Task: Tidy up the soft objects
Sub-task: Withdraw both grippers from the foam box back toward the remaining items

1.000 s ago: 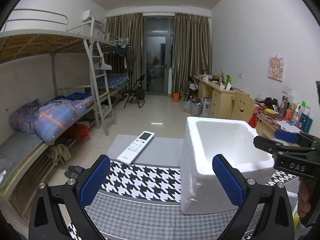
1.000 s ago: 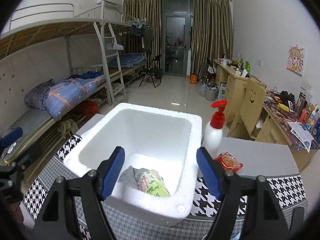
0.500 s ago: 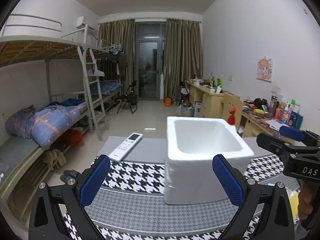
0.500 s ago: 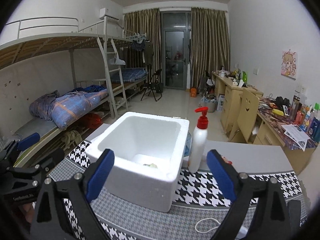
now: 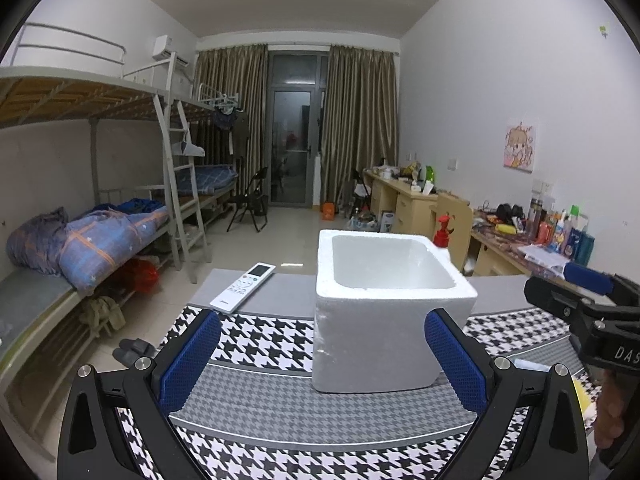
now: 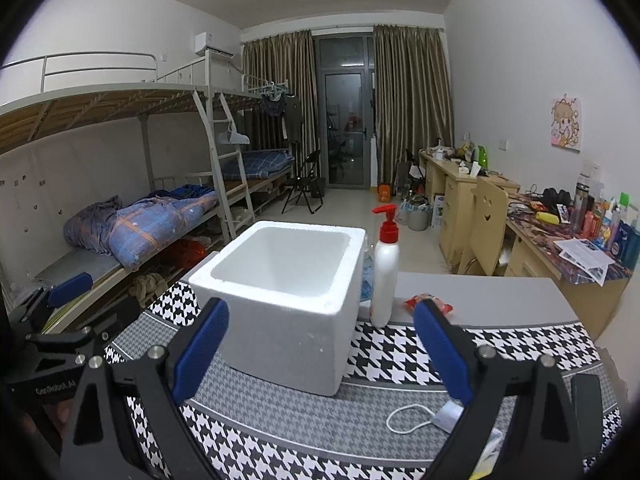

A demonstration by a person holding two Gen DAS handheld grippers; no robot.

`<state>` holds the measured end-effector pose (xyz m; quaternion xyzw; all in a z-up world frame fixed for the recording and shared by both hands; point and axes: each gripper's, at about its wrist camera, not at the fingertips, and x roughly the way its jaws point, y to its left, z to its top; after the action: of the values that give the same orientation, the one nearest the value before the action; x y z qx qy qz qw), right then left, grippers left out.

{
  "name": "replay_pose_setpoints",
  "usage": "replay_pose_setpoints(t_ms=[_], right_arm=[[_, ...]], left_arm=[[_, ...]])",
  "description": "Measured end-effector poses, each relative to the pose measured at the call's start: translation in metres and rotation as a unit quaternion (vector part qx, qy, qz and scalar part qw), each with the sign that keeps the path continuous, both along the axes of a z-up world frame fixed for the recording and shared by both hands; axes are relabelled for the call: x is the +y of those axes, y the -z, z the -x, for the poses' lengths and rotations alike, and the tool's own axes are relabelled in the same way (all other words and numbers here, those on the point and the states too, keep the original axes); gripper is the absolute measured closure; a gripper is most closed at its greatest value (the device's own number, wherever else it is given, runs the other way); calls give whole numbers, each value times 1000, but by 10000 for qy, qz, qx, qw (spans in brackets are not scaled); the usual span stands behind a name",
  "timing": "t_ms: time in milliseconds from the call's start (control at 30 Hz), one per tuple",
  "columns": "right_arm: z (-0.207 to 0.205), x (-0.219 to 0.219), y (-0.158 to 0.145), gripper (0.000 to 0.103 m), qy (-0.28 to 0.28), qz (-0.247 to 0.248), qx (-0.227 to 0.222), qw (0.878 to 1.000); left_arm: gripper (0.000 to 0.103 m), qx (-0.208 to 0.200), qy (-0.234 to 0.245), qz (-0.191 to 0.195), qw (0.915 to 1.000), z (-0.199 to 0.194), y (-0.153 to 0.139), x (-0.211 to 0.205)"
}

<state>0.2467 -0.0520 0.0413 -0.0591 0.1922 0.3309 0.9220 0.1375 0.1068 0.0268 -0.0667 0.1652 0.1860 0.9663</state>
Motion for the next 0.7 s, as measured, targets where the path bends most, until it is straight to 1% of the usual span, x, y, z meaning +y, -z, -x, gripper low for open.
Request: replay_pose_setpoints(t_ms=[100, 267, 533, 700], right_arm=[[6, -6, 0, 7, 27, -8, -41, 10000], [15, -20, 3, 7, 71, -63, -100, 9999], [34, -39, 15, 7, 110, -62, -244, 9996], [41, -50, 22, 7, 119, -115, -231, 9996]], left_arm=[[1, -9, 32, 22, 10000, 4, 2, -5], [1, -39, 42, -48, 10000, 10, 6, -17], [1, -61, 128, -59, 9999, 19, 13, -32], [1, -87, 208, -70, 9997, 23, 17, -43]])
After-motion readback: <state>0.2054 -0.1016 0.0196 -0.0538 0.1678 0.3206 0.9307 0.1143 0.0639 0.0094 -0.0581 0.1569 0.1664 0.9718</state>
